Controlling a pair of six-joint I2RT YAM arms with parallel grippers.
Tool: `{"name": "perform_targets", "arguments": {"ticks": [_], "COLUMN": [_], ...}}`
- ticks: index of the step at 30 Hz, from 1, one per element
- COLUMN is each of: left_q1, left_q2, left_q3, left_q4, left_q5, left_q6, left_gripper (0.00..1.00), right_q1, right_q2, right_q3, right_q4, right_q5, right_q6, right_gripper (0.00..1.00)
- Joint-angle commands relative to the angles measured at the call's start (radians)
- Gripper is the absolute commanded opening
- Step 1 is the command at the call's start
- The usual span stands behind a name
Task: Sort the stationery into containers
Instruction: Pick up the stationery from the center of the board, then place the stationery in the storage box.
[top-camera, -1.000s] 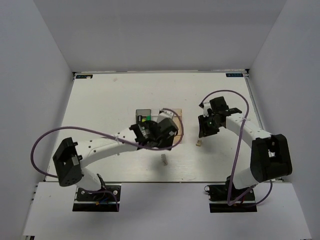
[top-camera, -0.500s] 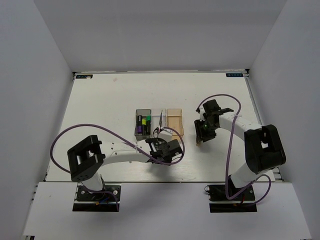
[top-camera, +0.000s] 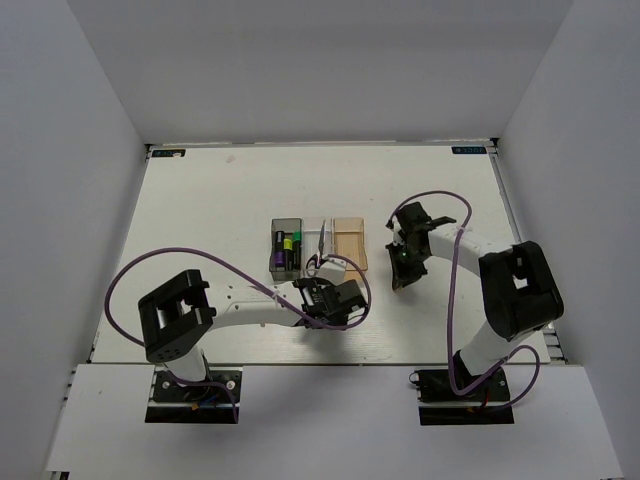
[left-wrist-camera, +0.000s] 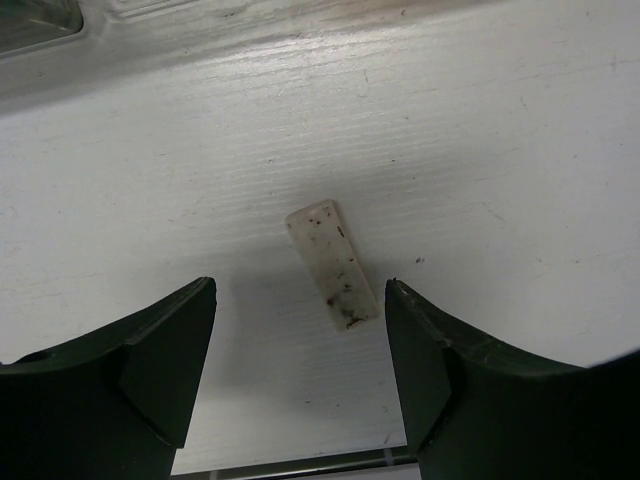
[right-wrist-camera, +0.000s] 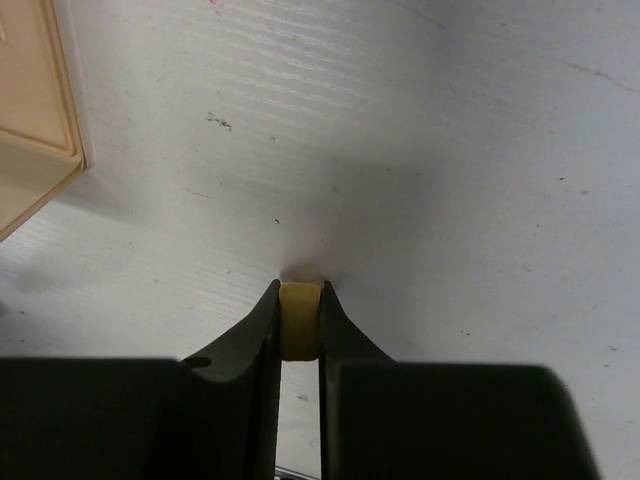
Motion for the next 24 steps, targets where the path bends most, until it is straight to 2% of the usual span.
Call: {"name": "perform_targets", "arguments": {"ticks": [1, 5, 9, 13, 16, 22, 23, 24], "left_q1": [-0.002, -0.004, 0.012, 0.015, 0.015, 0.016, 0.018, 0.021], "left_q2": [-0.020, -0.050, -0.060, -0.040, -0.030, -0.016, -0.010, -0.001], "left_q3": [0.000, -0.019, -0.027, -0.004, 0.004, 0.012, 0.028, 0.032], "left_q4": [0.027, 0.027, 0.025, 0.024, 0.025, 0.044, 0.045, 0.047], "left_q5": [-0.009, -0.017, -0.015, -0.012, -0.014, -0.011, -0.009, -0.009], "left_q6": [-0.015, -0.016, -0.012, -0.013, -0.028, -0.035, -0.035, -0.027], "left_gripper": [0.79, 0.79, 0.79, 0.79, 0.78, 0.78, 0.78, 0.78], "right_q1": [-0.007, -0.001, 0.003, 0.019, 0.051, 0.085, 0.088, 0.088], "right_q2": [-0.027, -0.152, -0.263, -0.148, -0.019, 0.136, 0.139, 0.142], "right_q3": [0.020, 0.063, 0.103, 0.239, 0.310, 0.436, 0.439, 0.441], "right_q4": [-0.024, -0.061, 0.016, 0.028, 0.068, 0.030, 0.033, 0.045], "right_q5": [0.018, -0.107, -0.229, -0.361, -0.362, -0.344, -0.335, -0.330], "right_q6": [-0.019, -0.080, -0.131, -0.084, -0.048, -0.036, -0.037, -0.039], "right_gripper": [0.00, 0.00, 0.00, 0.00, 0.00, 0.21, 0.33, 0.38]}}
